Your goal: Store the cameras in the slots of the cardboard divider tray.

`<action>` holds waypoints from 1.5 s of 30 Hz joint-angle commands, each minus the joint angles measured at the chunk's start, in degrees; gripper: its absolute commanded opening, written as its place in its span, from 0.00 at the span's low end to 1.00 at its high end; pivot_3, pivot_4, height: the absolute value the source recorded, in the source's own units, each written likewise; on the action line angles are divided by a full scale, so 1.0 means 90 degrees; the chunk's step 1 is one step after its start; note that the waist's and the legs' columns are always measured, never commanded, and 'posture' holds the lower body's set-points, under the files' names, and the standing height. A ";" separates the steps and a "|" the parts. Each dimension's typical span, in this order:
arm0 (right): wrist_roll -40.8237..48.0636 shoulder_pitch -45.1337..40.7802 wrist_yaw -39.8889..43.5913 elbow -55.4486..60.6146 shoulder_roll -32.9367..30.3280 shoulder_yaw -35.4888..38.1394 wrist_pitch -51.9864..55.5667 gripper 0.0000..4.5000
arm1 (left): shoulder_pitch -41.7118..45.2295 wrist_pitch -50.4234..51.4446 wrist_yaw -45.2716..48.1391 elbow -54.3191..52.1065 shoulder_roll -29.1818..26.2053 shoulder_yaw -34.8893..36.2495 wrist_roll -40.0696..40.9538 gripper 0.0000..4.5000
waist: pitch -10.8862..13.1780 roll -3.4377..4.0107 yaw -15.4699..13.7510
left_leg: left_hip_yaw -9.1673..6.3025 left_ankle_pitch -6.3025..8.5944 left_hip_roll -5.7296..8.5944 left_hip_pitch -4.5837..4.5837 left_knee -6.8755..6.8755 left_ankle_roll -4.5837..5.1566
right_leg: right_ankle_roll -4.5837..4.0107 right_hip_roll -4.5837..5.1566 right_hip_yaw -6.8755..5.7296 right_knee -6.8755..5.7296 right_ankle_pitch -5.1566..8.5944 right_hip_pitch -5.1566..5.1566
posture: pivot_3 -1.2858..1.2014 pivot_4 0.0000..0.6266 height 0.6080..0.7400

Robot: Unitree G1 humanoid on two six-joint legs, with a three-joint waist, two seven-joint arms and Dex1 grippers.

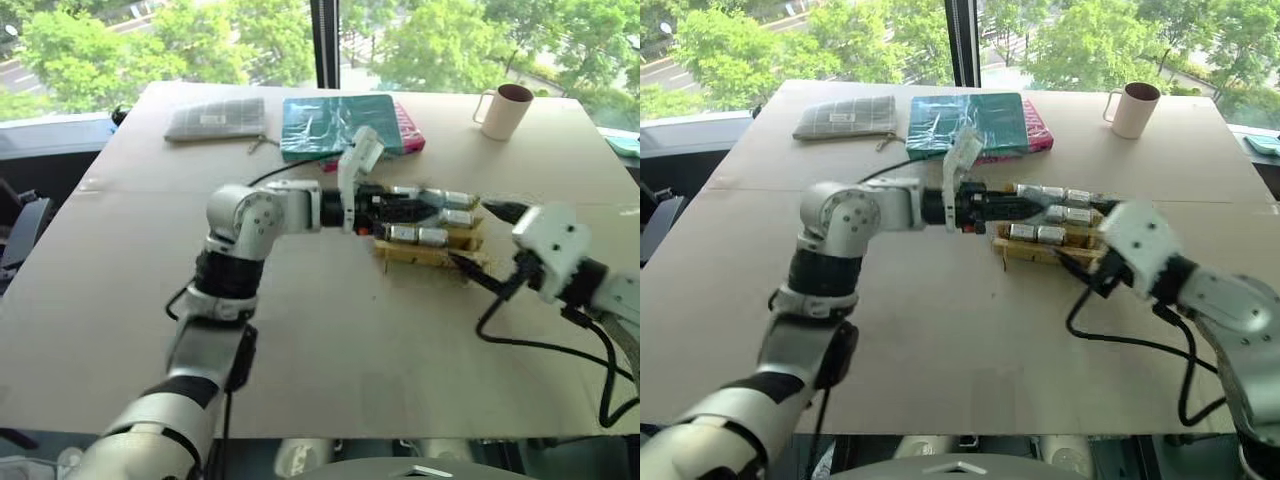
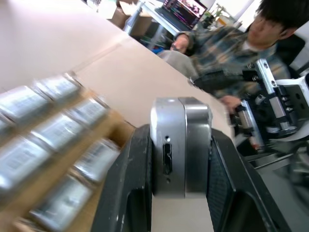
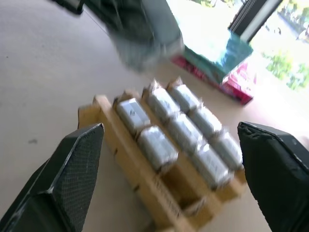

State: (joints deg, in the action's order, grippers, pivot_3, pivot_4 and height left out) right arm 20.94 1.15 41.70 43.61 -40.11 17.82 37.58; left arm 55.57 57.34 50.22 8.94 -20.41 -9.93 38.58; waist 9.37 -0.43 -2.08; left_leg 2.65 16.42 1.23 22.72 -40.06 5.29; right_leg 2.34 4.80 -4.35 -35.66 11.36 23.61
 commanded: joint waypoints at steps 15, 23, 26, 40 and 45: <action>0.1411 0.1804 0.0725 0.0052 0.0082 0.2271 -0.0885 1.00 | 0.2763 -0.5692 0.2445 0.6080 0.2140 -0.1534 -0.3715 0.19 | 0.0008 -0.0011 -0.0014 | 0.0009 0.0046 -0.0006 0.0033 -0.0001 0.0084 | 0.0006 0.0024 0.0015 0.0023 0.0003 0.0025 | 0.52 0.24 1.00; 0.1530 0.2317 0.0330 0.0527 0.0286 0.2454 -0.0922 1.00 | 0.2826 -0.6538 0.1923 0.6999 0.2687 -0.1625 -0.4835 0.19 | 0.0004 -0.0016 -0.0082 | -0.0002 0.0071 0.0001 0.0066 -0.0023 0.0125 | 0.0014 0.0035 -0.0014 0.0037 0.0005 0.0031 | 0.52 0.24 1.00; 0.1549 0.2397 0.0208 0.0600 0.0305 0.2446 -0.0942 1.00 | 0.2896 -0.6528 0.1827 0.7084 0.2799 -0.1473 -0.4950 0.19 | 0.0003 -0.0018 -0.0092 | -0.0002 0.0076 0.0003 0.0068 -0.0031 0.0133 | 0.0030 0.0051 -0.0015 0.0047 -0.0004 0.0027 | 0.52 0.24 1.00; 0.1672 0.2579 -0.0133 0.0788 0.0276 0.2328 -0.0957 1.00 | 0.3200 -0.6336 0.1654 0.7175 0.3177 -0.0784 -0.5053 0.19 | 0.0002 -0.0016 -0.0109 | -0.0003 0.0059 0.0011 0.0105 -0.0039 0.0107 | 0.0041 0.0027 -0.0026 0.0042 -0.0012 0.0061 | 0.52 0.24 1.00; 0.1716 0.2654 -0.0195 0.0835 0.0268 0.2352 -0.0957 1.00 | 0.3129 -0.6295 0.1304 0.7286 0.3273 -0.1032 -0.5522 0.19 | 0.0002 -0.0016 -0.0107 | -0.0002 0.0060 0.0014 0.0107 -0.0038 0.0108 | 0.0041 0.0023 -0.0040 0.0038 -0.0012 0.0065 | 0.52 0.24 1.00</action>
State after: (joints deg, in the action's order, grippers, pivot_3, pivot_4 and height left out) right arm 35.49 24.59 40.50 48.89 -37.27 37.22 29.78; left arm 82.15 0.82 63.24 74.65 8.17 -18.58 -9.51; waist 9.39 -0.57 -3.04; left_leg 2.64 16.96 1.36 23.68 -40.40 6.26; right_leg 2.71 5.00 -4.72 -35.31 11.25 24.20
